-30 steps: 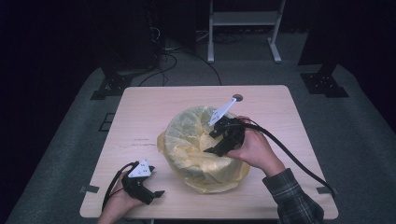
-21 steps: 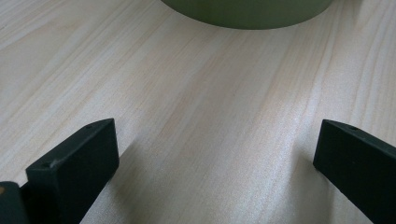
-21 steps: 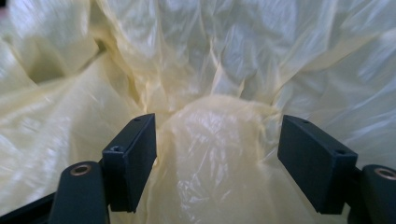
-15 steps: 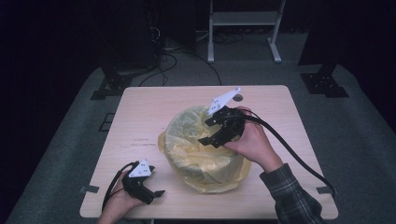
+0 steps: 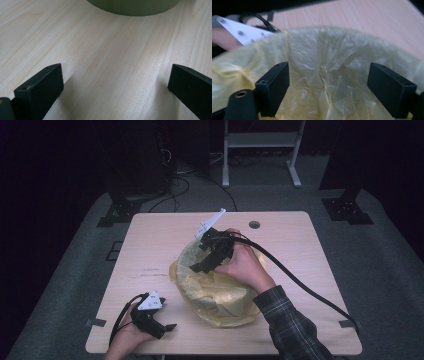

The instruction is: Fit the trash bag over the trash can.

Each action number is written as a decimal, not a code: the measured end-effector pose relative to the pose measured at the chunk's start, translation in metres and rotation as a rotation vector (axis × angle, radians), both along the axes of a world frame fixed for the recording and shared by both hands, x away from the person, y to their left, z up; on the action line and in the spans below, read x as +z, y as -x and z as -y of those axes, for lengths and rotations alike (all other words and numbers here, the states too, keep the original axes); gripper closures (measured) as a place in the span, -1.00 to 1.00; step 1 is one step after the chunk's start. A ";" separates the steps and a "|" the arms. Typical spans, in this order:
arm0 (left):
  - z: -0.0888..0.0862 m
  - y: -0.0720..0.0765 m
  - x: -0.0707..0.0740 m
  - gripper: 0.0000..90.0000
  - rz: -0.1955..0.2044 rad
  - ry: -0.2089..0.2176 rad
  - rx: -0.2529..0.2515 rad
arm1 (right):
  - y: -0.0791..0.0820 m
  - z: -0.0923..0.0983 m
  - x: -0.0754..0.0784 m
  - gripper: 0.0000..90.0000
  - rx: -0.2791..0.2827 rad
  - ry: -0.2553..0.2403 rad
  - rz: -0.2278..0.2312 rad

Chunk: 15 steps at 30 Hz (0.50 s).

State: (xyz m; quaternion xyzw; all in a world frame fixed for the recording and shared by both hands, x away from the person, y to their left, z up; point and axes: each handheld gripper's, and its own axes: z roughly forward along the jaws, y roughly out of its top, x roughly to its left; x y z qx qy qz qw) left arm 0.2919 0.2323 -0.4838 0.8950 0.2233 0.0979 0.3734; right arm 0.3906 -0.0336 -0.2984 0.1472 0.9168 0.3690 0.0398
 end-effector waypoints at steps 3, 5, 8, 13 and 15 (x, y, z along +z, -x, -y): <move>0.000 0.000 0.000 -1.00 0.000 0.000 -0.001 | -0.002 -0.006 -0.009 -0.64 -0.028 0.054 0.008; 0.000 0.000 0.000 -1.00 0.000 0.000 -0.001 | -0.002 -0.008 -0.011 -0.64 -0.030 0.068 0.015; 0.000 0.000 0.000 -1.00 0.000 0.000 -0.001 | -0.003 -0.011 -0.014 -0.70 -0.020 0.059 -0.013; 0.000 0.000 0.000 -1.00 0.000 0.000 -0.003 | -0.005 -0.017 -0.023 -0.77 -0.029 0.100 -0.043; 0.000 0.000 0.000 -1.00 0.000 0.000 -0.004 | -0.007 -0.019 -0.027 -0.77 -0.035 0.115 -0.054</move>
